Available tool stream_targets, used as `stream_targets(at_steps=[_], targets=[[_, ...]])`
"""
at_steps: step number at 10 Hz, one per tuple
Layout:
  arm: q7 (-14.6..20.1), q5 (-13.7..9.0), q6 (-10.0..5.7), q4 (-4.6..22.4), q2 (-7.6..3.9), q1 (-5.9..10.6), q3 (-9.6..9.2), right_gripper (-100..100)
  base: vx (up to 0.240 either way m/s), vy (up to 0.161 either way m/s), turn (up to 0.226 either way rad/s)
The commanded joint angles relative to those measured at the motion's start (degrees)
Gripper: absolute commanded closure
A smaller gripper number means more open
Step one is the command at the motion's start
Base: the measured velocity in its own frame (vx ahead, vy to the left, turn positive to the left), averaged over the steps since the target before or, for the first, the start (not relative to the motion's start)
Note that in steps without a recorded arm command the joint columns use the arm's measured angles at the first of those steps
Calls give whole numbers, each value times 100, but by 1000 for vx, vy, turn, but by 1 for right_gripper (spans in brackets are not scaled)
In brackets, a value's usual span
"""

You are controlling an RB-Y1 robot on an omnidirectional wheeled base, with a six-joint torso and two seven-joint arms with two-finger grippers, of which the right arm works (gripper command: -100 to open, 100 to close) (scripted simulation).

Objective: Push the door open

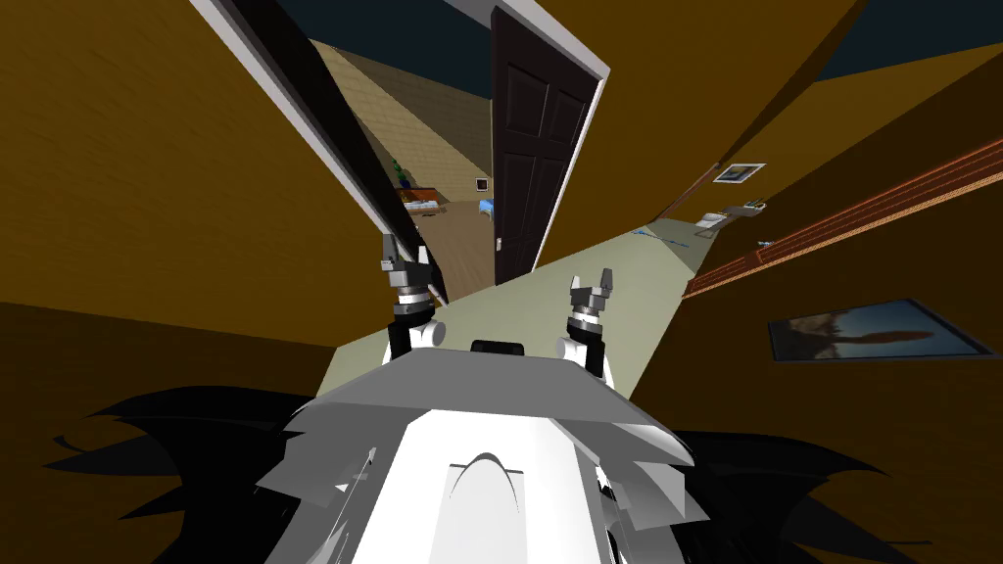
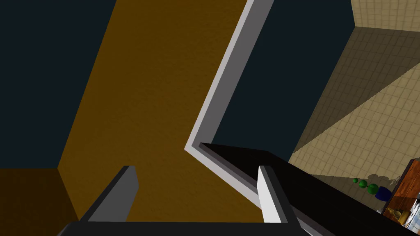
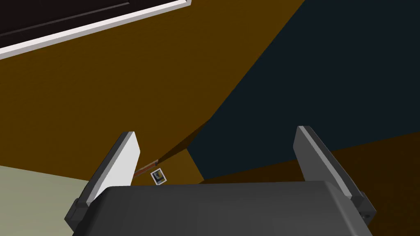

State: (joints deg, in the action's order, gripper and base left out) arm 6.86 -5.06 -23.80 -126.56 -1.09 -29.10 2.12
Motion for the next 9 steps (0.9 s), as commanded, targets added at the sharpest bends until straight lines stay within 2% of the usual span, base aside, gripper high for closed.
stream_targets(at_steps=[1, 3, 9], targets=[[16, 55, -48, 152, -49, 35, -55, -100, 139, 17, 17], [33, 110, -96, 304, -93, 70, -109, -100, 215, -26, 6], [117, 391, -344, 1084, -256, 249, -390, -100, 201, 11, 12]])
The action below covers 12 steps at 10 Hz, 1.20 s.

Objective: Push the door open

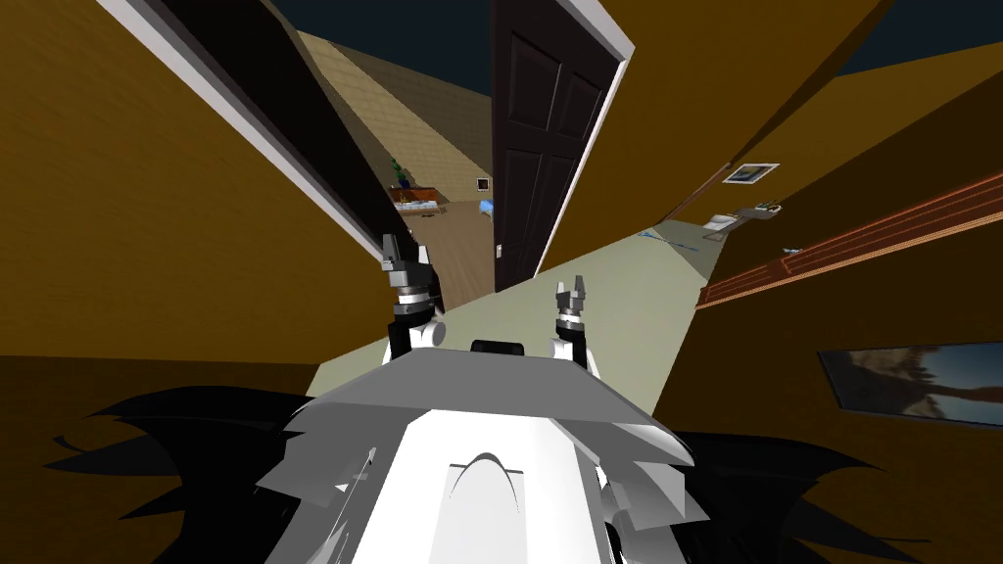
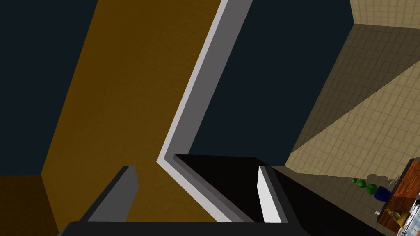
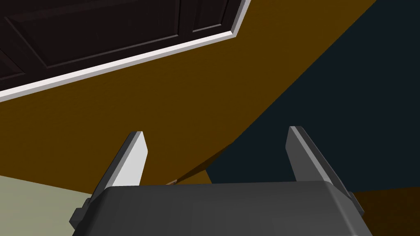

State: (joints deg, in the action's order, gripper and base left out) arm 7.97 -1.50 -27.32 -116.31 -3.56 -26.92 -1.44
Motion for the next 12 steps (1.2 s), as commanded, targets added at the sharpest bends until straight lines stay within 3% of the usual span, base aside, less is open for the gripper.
stream_targets(at_steps=[1, 12], targets=[[23, 93, -43, 219, -32, 68, -92, -100, 191, 12, 17], [165, 569, -463, 1540, -175, 372, -567, -100, 144, -2, 11]])
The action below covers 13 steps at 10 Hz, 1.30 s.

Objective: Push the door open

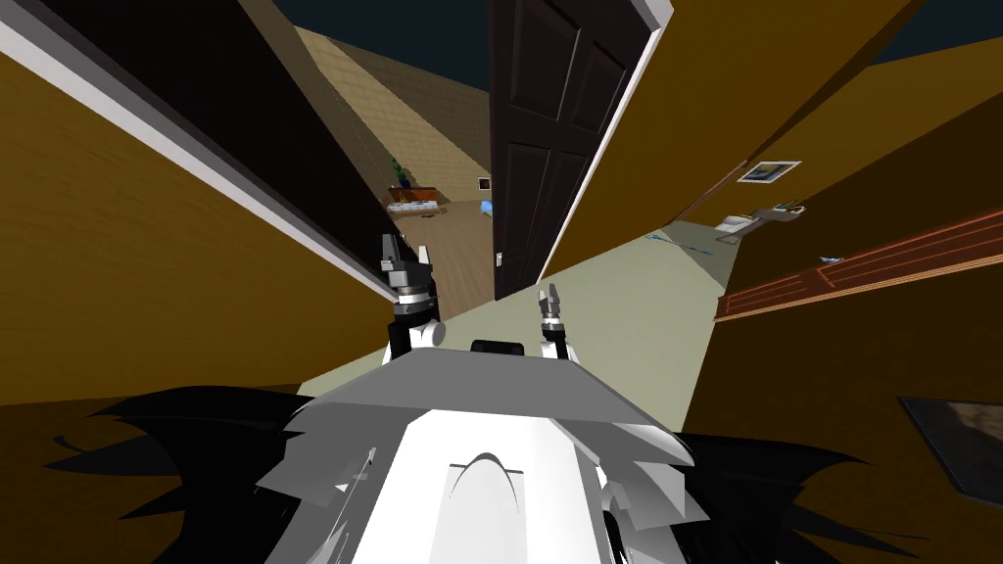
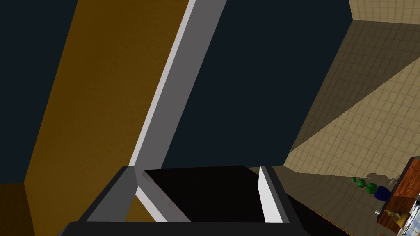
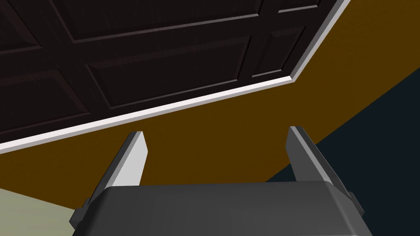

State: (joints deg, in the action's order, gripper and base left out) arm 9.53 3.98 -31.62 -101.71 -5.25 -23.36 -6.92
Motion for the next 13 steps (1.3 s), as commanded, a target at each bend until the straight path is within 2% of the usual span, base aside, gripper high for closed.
stream_targets(at_steps=[1, 5, 6, 8, 11, 13], targets=[[19, 55, -62, 174, -13, 37, -53, -100, 85, 7, 10], [61, 195, -185, 561, -35, 126, -193, -100, 93, 3, 8], [82, 264, -247, 755, -45, 171, -262, -100, 152, 4, 17], [103, 334, -308, 949, -52, 216, -332, -100, 131, -6, 11], [165, 542, -491, 1524, -67, 348, -539, -100, 177, 9, 17], [175, 576, -521, 1618, -68, 369, -573, -100, 108, -9, 7]])
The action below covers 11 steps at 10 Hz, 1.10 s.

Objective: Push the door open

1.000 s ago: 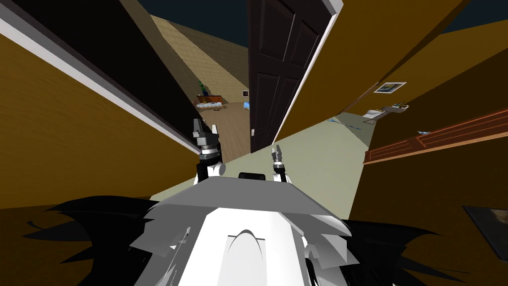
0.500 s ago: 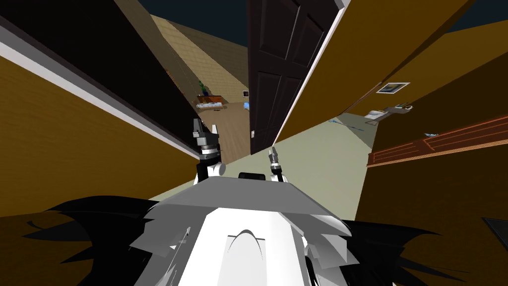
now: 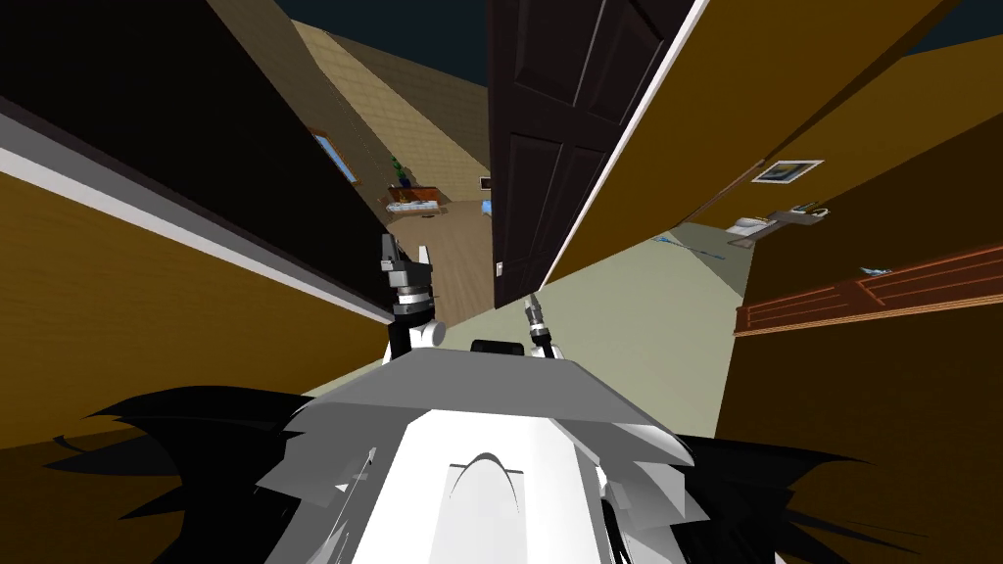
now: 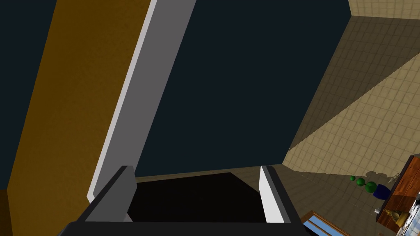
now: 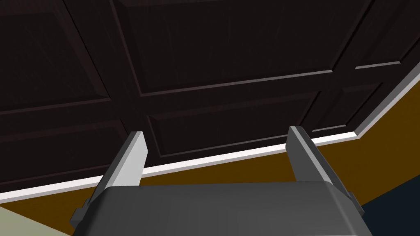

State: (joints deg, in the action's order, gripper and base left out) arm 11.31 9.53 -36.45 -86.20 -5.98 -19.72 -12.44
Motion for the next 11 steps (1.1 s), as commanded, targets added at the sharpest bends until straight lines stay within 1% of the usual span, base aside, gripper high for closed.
stream_targets(at_steps=[1, 2, 3, 4, 8, 11], targets=[[7, 55, -67, 161, 3, 27, -55, -100, 66, -8, 6], [27, 123, -127, 349, 1, 70, -123, -100, 120, -1, 16], [36, 154, -155, 437, 1, 91, -154, -100, 132, -18, 9], [55, 218, -211, 614, 2, 131, -218, -100, 143, 9, 19], [127, 458, -423, 1280, 12, 284, -458, -100, 203, -3, 16], [158, 562, -514, 1566, 21, 350, -561, -100, 153, -1, 9]])
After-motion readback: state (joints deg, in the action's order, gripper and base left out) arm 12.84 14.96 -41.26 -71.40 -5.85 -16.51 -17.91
